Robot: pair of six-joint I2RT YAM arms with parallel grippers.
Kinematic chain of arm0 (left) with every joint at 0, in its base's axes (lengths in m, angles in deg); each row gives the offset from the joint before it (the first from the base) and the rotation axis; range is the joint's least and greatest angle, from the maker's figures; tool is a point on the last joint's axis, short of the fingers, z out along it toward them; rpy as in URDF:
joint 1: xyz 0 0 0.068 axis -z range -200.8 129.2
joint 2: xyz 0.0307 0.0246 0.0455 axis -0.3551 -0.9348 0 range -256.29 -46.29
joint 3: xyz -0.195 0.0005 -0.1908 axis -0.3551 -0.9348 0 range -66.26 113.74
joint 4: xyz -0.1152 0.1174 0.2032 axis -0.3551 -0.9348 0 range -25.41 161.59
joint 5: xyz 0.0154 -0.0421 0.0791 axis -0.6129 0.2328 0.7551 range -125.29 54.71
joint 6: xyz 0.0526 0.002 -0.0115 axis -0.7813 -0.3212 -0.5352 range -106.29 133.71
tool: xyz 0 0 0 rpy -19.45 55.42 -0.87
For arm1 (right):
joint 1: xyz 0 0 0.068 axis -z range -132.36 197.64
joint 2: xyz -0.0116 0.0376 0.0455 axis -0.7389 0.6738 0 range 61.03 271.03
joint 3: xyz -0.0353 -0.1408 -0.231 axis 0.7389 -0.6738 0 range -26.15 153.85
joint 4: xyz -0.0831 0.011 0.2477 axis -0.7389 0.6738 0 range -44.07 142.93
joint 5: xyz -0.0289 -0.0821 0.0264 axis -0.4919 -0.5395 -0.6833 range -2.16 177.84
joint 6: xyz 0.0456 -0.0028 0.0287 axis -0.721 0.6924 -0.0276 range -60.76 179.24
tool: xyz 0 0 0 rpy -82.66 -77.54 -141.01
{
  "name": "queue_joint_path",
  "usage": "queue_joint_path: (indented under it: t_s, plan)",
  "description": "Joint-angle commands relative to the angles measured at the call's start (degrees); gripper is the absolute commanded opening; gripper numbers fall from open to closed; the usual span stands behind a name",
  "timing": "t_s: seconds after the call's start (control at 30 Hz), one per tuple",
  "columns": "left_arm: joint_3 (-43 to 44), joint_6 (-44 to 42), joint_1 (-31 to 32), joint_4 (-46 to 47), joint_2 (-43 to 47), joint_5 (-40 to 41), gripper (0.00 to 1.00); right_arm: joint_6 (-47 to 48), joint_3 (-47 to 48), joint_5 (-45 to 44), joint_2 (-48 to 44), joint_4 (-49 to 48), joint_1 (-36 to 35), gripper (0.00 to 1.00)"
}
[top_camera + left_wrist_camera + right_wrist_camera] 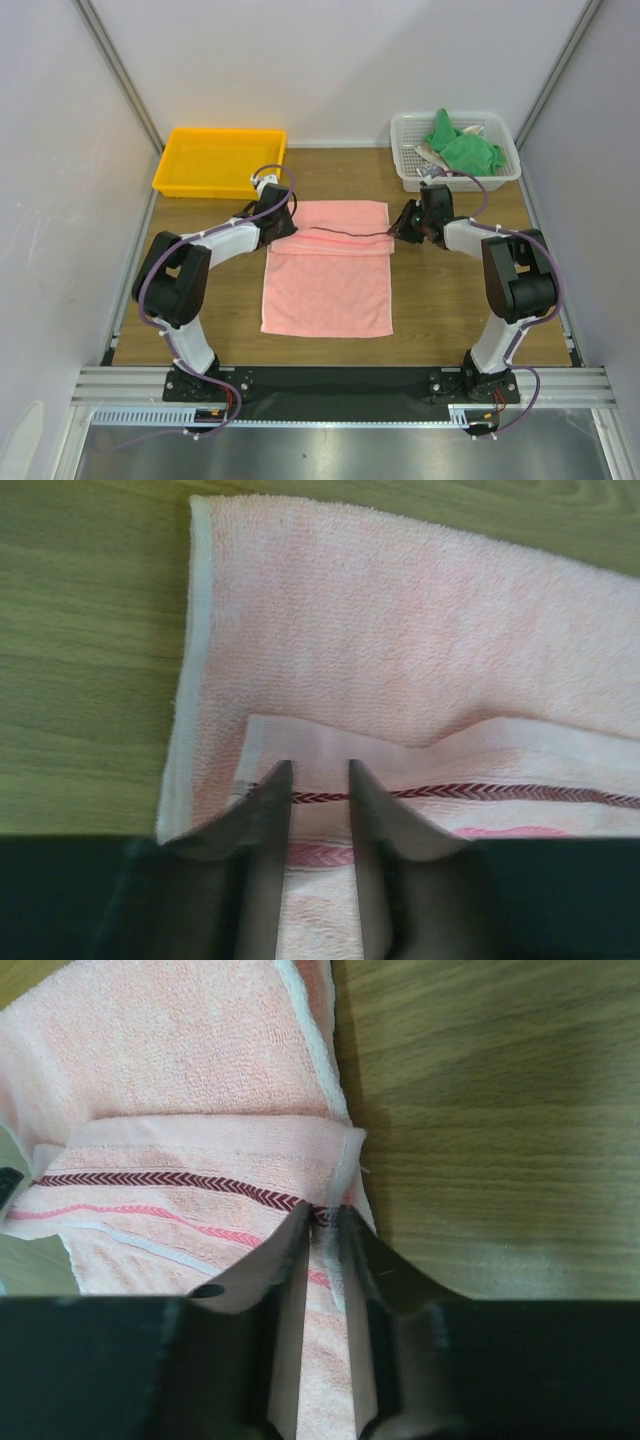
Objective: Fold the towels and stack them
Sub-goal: Fold the towel
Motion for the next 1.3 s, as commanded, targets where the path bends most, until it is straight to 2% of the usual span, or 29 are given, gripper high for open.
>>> queue_joint_path:
  t_s: [0.0, 0.03, 0.1, 0.13, 0.3, 0.53, 0.57, 0.63, 0.67, 0.77, 0.9, 1.03, 1.2, 1.27]
  plan:
    - [1.8, -0.6, 0.6, 3.4, 0.5, -1.0, 0.18, 0.1, 2.5, 0.5, 0.4, -1.6, -0.7, 0.2]
    - [1.7, -0.8, 0.6, 3.4, 0.6, -0.9, 0.12, 0.3, 2.5, 0.3, 0.1, -1.3, -0.7, 0.12]
    - [1.6, -1.3, 0.6, 3.0, 1.4, -0.6, 0.0, 0.7, 2.5, 0.3, -0.2, -1.1, -0.8, 0.03]
    - [1.5, -1.4, 0.6, 3.0, 1.9, 0.0, 0.0, 0.7, 2.5, 0.3, -0.5, -1.1, -0.9, 0.0]
    - [-1.9, -4.3, 0.6, 5.3, 6.0, 0.6, 0.0, 1.9, 1.6, 0.6, -3.9, -1.3, -1.6, 0.0]
    - [-4.5, -9.3, 1.7, 3.9, 9.7, -3.2, 0.01, 4.7, -3.6, 1.9, -9.6, -5.7, -3.6, 0.0]
    - [-4.9, -10.1, 2.0, 3.8, 10.3, -3.7, 0.21, 4.8, -5.0, 2.3, -10.0, -6.0, -3.6, 0.0]
    - [-4.8, -12.1, 2.3, 3.8, 10.4, -3.9, 0.47, 5.1, -6.5, 3.2, -11.2, -7.0, -3.7, 0.0]
    - [-4.2, -12.5, 2.3, 3.9, 10.0, -4.1, 0.66, 4.9, -7.7, 3.1, -11.6, -7.2, -3.9, 0.0]
    - [-1.6, -14.7, 2.4, 3.5, 8.7, -6.3, 0.86, 5.1, -8.5, 2.8, -12.1, -7.0, -4.0, 0.0]
    - [3.2, -18.5, 3.5, 2.3, 2.7, -9.4, 0.9, 5.3, -8.7, 2.4, -11.8, -7.1, -4.0, 0.0]
    - [8.8, -22.2, 4.6, -3.2, -4.0, -6.9, 0.89, 5.5, -8.3, 3.0, -11.3, -7.2, -4.1, 0.0]
    - [9.6, -22.7, 5.4, -4.5, -5.9, -7.0, 0.82, 6.4, -7.7, 2.4, -11.3, -6.1, -4.0, 0.0]
    - [9.2, -22.8, 6.0, -4.4, -5.9, -6.6, 0.75, 6.5, -7.6, 2.3, -11.3, -6.1, -4.0, 0.0]
